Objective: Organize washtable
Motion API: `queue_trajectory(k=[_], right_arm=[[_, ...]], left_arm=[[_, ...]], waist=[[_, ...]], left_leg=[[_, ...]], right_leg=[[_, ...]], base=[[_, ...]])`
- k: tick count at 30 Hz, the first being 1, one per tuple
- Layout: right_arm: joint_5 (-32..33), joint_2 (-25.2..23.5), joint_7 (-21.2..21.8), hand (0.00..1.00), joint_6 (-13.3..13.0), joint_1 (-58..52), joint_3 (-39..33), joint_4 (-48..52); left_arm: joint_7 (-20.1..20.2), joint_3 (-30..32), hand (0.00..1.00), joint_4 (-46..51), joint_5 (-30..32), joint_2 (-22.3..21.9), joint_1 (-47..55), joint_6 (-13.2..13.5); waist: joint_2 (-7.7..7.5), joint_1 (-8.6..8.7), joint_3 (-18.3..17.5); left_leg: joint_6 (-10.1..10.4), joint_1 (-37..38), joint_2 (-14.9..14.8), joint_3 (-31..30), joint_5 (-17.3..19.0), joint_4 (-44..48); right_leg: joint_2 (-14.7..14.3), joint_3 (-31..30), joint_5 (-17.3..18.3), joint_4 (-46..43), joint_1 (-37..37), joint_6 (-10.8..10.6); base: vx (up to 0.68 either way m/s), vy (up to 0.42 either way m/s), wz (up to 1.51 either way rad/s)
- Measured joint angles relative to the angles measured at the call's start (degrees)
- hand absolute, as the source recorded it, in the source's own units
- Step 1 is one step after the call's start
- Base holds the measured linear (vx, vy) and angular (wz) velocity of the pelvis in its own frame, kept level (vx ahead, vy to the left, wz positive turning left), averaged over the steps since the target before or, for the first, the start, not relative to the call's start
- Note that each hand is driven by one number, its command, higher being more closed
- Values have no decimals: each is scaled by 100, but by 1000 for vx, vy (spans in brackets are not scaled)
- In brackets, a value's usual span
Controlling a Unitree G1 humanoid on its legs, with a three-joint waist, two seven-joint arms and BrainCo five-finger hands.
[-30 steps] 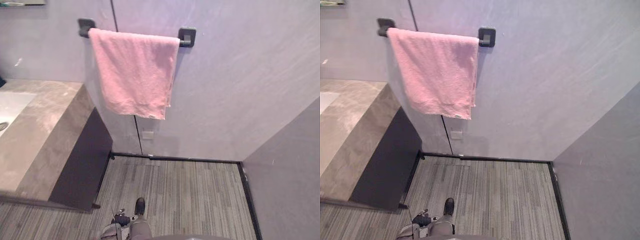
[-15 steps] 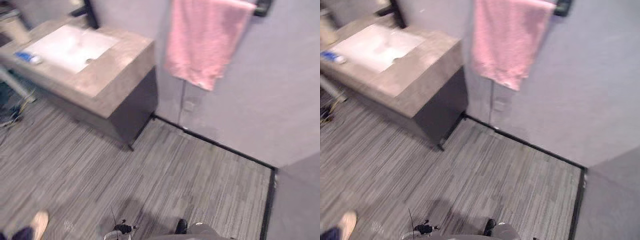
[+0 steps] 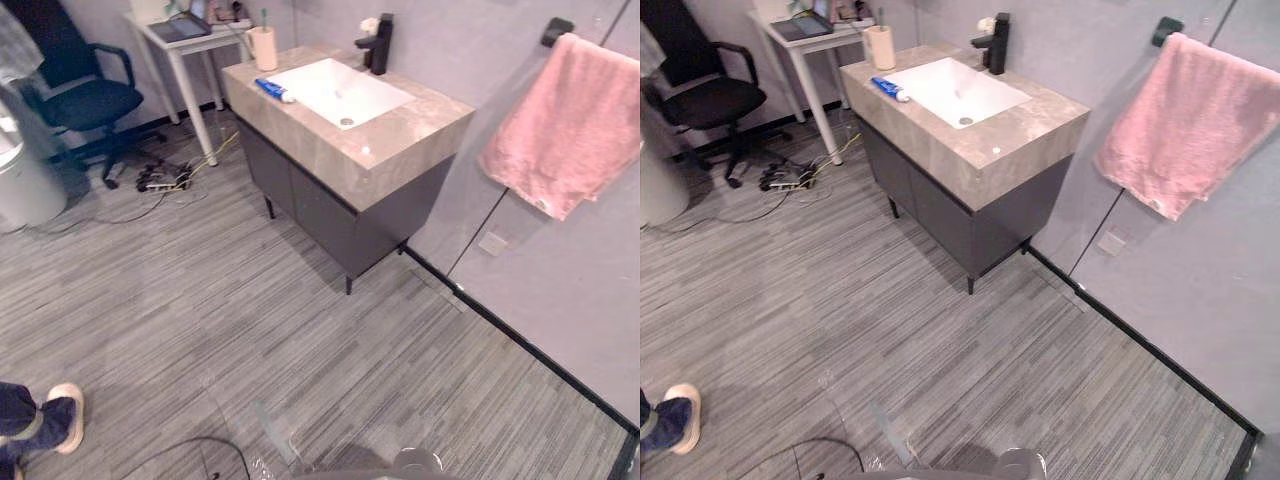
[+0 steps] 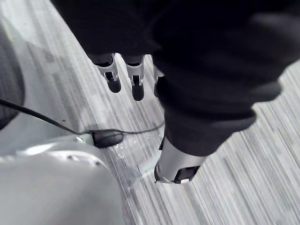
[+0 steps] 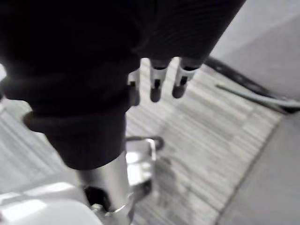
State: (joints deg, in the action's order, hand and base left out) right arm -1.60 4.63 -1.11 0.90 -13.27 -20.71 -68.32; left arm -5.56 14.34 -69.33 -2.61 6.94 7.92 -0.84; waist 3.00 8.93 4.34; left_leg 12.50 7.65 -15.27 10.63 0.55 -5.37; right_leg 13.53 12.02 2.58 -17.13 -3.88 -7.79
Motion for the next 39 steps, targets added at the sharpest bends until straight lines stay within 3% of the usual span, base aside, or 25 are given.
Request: queue_trajectory(k=[2,3,4,6,8,12,17,24,25,26,27,28,29,30,31,32,33,34,35,36,37,38,39], right_arm=[[-13,49,1,0,13,23,96,22],[-88,41,6,0,-31,66,162,48],[-195,91,10,0,-55,238,167,73],[-355,143,3,0,-68,348,274,112],[-409,139,14,0,-78,352,360,18],[-468,67,2,0,-79,405,79,-114],[-477,8,4,0,-79,521,-23,-378],[-572,-79,-48,0,-43,684,-215,-680],[-572,-116,-45,0,-42,648,-368,-679],[-568,-127,-43,0,-44,648,-418,-672],[-565,-79,-46,0,-53,667,-422,-655],[-560,-57,-38,0,-57,685,-414,-628],[-506,-40,-22,0,-74,664,-413,-538],[-469,-60,-18,0,-81,654,-402,-524],[-454,-110,-9,0,-77,664,-372,-506],[-442,-150,15,0,-122,673,-228,-456],[-435,-168,16,0,-125,674,-222,-453],[-353,-293,9,0,-123,662,-186,-446],[-325,-410,8,0,-124,582,-122,-437],[-318,-401,28,0,-141,547,-15,-309],[-314,-217,28,0,-168,487,248,-75],[-313,-141,28,0,-170,472,379,40],[-296,-78,26,0,-177,331,529,70]], left_arm=[[7,71,0,-1,16,-58,129,-18],[18,196,0,-4,110,-5,179,-29],[-29,320,0,-40,115,-142,183,-48],[-37,374,0,-41,121,-180,124,-80],[-74,460,0,-34,107,-247,99,-106],[-87,605,0,-39,94,-316,106,-98],[-84,595,0,-50,-126,-119,135,-45],[-80,538,0,-37,-131,-56,139,14],[-81,543,0,-30,-131,-57,171,16],[-72,544,0,-20,-131,-56,196,14],[-30,528,0,11,-128,-75,223,1],[-30,536,0,10,-127,-96,232,0],[-24,559,0,18,-126,-152,231,0],[5,604,0,34,-122,-199,203,10],[12,647,0,43,-124,-208,223,8],[-26,737,0,49,-123,-148,216,16],[-25,790,0,51,-120,-141,206,13],[-9,968,0,114,-115,-123,177,11],[36,1108,0,185,-101,-98,175,4],[50,1370,0,316,-99,-223,138,-15],[55,1526,0,385,-97,-455,211,-2],[53,1558,0,379,-92,-522,266,-10],[63,1558,0,380,-51,-535,299,-53]], waist=[[50,-21,0],[-107,-27,18],[-112,-33,61],[-92,-10,52],[-129,-23,51],[-162,-29,27],[-400,-67,-40],[-633,-353,-112],[-768,-363,-139],[-817,-375,-173],[-755,-397,-133],[-740,-392,-66],[-657,-339,26],[-453,-380,76],[-455,-395,82],[-570,-382,145],[-601,-379,161],[-772,-366,214],[-923,-329,201],[-947,-372,333],[-658,-466,514],[-425,-547,541],[-424,-565,346]], left_leg=[[40,-91,-92,-226,-89,0],[82,-190,-68,-297,-140,-4],[-86,-314,-114,-342,-290,-42],[-143,-426,152,-321,-295,31],[-292,-482,163,-342,-420,-11],[-212,-606,145,-482,-467,-47],[-118,-707,177,-600,-531,-50],[-168,-705,306,-614,-495,-54],[-318,-685,484,-608,-356,-51],[-341,-643,634,-623,-345,-25],[-445,-547,781,-761,-278,-52],[-495,-466,790,-831,-234,-54],[-579,-288,718,-989,-179,-52],[-618,-133,537,-1046,-113,-50],[-627,-105,406,-1063,-55,-53],[-728,-88,333,-1181,25,-55],[-747,-93,343,-1198,36,-57],[-812,-79,461,-1214,123,-59],[-769,-24,646,-1192,169,89],[-708,-425,677,-1148,594,1174],[-473,-743,442,-1040,1112,2207],[-433,-712,359,-998,1337,2330],[-381,-620,344,-1006,1385,2080]], right_leg=[[-220,-439,474,-62,21,106],[-317,-739,964,258,86,-33],[-439,-739,982,269,24,-34],[-433,-742,968,259,-45,19],[-477,-524,921,241,38,89],[-479,-345,893,337,113,79],[-477,-259,767,561,289,117],[-351,-183,720,706,464,114],[-191,-112,809,621,464,159],[-79,-120,836,515,450,197],[26,-236,837,-28,305,304],[37,-322,787,-415,213,493],[-61,-509,479,-1248,-41,1025],[-254,-697,603,-1546,-304,984],[-532,-783,826,-1341,-440,840],[-954,-923,782,-621,-713,664],[-988,-926,752,-474,-747,614],[-1019,-938,724,206,-746,474],[-918,-994,585,321,-800,395],[-727,-826,379,23,-817,349],[-773,-643,368,-361,-812,371],[-827,-645,372,-555,-806,396],[-852,-654,410,-597,-854,417]], base=[[-79,-154,49],[-115,-212,29],[-134,-204,33],[-75,-95,32],[-22,-73,46],[4,-15,28],[35,34,18],[-15,35,8],[-35,73,22],[38,129,13],[52,113,6],[50,119,30],[30,70,34],[51,29,23],[28,-33,13],[-3,-70,18],[0,-89,49],[25,-77,47],[89,-72,60],[68,-34,18],[64,-20,-19],[55,-31,-41],[253,-74,-4]])
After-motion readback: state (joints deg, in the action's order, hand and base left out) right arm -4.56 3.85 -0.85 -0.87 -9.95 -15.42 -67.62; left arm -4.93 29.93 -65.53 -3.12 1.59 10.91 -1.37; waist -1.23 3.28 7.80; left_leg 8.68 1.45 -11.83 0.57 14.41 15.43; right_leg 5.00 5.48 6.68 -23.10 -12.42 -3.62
